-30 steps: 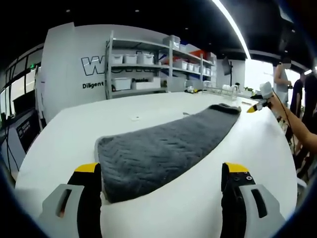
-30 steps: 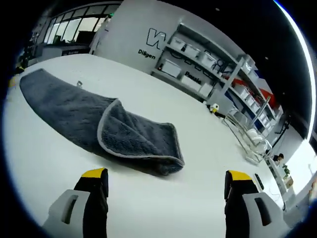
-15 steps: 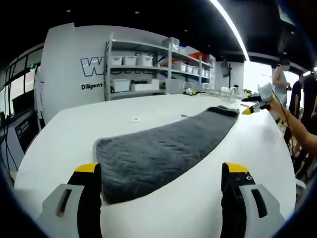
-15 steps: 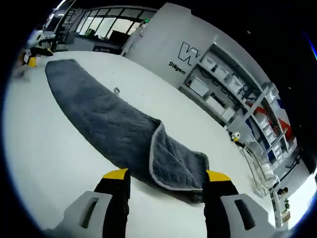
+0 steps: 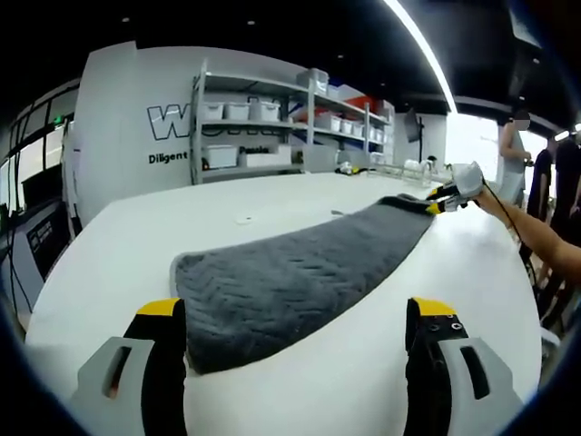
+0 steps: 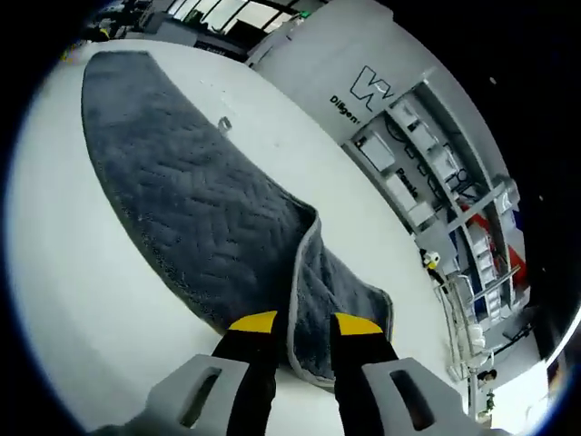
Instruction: Open the folded towel by lifting each exposed corner and separating the folded layers until the towel lies flat within the target outline without major curled edges
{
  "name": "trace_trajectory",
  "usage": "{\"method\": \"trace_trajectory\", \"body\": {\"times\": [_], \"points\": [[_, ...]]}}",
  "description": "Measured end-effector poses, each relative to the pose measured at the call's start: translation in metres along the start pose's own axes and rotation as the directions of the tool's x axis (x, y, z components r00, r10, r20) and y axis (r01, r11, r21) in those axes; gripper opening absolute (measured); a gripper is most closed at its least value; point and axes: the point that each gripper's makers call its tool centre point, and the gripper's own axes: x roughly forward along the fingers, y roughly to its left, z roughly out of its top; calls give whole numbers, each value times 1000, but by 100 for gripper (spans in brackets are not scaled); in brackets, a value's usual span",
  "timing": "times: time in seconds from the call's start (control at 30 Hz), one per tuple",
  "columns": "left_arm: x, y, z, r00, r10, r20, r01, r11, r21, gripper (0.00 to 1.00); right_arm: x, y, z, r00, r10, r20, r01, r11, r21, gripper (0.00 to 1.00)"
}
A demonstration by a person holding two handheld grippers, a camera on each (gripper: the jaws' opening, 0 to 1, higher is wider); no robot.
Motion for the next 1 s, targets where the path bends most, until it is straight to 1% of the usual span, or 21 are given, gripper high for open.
{"method": "trace_trajectory", "body": {"times": [0.03,0.07,0.13,0.2,0.3,0.4,0.43,0.57,0.67,0.77,0.87,0.97,1.0], "points": [[0,0,0,1000,0,-1,0,1000,0,99,0,-1,0,1000,-5,2,5,1000,-4,1],[0,0,-1,1000,-1,-3,1,1000,0,99,1,-2,0,1000,-10,5,10,1000,-8,0],[1,2,0,1000,-1,-2,1,1000,-2,99,0,-1,0,1000,-9,15,9,1000,10,0],[1,1,1,1000,-2,-1,2,1000,-2,99,-2,1,-1,1000,3,19,-3,1000,3,0],[1,1,1,1000,-2,-1,2,1000,-1,99,-8,-2,-1,1000,-3,29,3,1000,-5,0],[0,1,1,1000,-3,1,3,1000,-1,99,-17,-5,2,999,-8,53,8,1000,-7,0],[0,0,1,1000,-3,2,3,1000,0,99,-24,-6,3,998,-10,66,10,1000,-6,0],[-1,-1,1,1000,-3,4,3,1000,1,99,-43,-12,-1,996,-24,86,25,1000,-11,0],[-1,-1,2,1000,-2,9,2,1000,3,99,-56,-19,-7,995,-39,96,40,999,-11,0],[-2,-1,2,1000,0,10,0,1000,0,99,-69,-26,-17,994,-51,96,53,998,-15,0],[-2,-1,2,1000,4,13,-4,1000,0,99,-79,-30,-25,994,-51,102,52,999,-4,0],[-3,-1,3,1000,6,19,-6,1000,0,99,-92,-36,-36,992,-46,114,45,999,16,0],[-3,-1,3,1000,6,20,-6,1000,0,99,-99,-36,-41,992,-45,117,43,999,21,0]]}}
